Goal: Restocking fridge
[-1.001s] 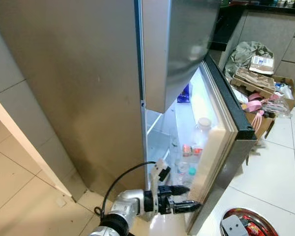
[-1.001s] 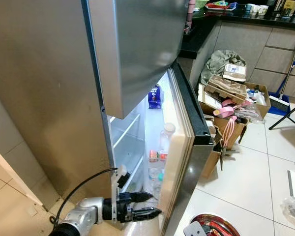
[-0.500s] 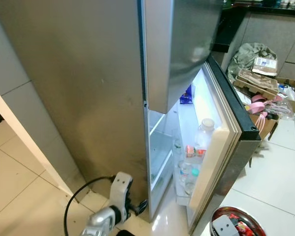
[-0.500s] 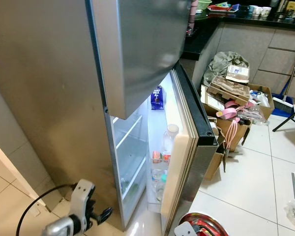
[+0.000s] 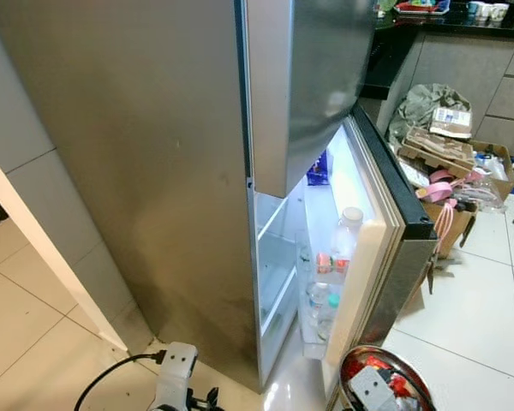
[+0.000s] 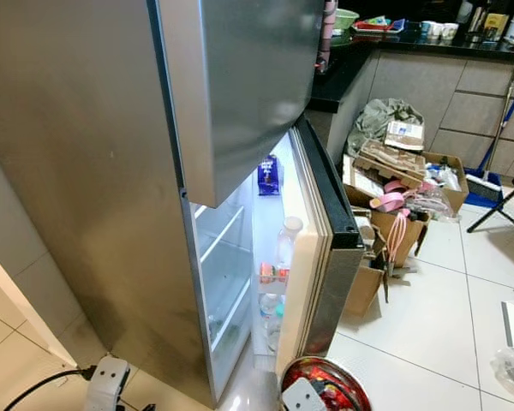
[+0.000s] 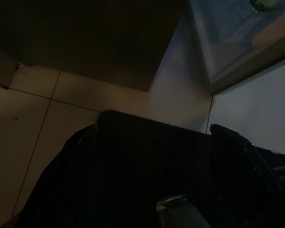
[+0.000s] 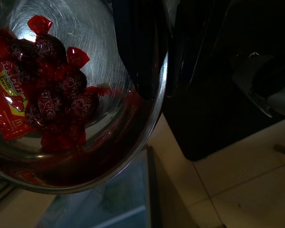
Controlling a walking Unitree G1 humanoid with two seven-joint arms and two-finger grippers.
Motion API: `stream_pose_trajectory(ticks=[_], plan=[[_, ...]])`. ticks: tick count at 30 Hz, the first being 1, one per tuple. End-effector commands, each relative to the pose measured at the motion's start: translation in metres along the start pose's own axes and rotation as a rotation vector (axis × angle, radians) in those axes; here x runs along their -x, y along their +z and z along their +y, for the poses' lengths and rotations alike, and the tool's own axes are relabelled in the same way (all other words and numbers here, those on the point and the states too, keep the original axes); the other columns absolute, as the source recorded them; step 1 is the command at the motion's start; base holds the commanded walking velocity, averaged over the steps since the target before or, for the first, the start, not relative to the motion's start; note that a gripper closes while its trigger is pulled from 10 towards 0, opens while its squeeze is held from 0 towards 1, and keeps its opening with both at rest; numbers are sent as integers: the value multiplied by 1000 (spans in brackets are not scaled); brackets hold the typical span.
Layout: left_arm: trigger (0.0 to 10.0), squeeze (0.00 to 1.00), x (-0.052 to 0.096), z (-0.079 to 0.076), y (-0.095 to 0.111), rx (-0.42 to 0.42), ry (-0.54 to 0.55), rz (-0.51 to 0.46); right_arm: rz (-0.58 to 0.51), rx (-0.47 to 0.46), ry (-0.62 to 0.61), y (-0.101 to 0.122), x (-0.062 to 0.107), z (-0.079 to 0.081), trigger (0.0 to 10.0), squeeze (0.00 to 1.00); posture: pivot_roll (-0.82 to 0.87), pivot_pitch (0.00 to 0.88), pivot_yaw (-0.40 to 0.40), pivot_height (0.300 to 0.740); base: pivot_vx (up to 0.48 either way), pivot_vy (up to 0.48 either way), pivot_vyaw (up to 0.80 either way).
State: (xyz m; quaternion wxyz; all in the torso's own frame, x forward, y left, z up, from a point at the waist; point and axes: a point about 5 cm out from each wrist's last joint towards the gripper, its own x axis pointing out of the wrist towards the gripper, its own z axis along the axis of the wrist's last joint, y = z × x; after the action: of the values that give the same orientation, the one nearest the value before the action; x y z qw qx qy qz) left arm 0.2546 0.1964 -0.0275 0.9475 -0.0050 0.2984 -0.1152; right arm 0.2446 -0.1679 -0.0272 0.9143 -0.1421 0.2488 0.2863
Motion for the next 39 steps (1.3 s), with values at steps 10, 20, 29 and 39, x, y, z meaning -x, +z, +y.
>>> stream_pose_trajectory(ticks=[10,20,29,39], plan=[[10000,0,3,2,-8,-29,24,23,36,13,24,-11,5,6,10000,0,-134,119,29,740,0,0,0],[10000,0,-5,-17,9,-66,-110,-47,182,-66,-138,-45,27,-10,10000,0,-133,125,36,740,0,0,0],[10000,0,-29,-75,66,-141,-412,-167,276,-155,-335,-67,49,-29,10000,0,-141,132,58,740,0,0,0],[10000,0,-38,-141,115,-231,-668,-230,227,-168,-365,-62,47,-30,10000,0,-166,153,101,740,0,0,0]])
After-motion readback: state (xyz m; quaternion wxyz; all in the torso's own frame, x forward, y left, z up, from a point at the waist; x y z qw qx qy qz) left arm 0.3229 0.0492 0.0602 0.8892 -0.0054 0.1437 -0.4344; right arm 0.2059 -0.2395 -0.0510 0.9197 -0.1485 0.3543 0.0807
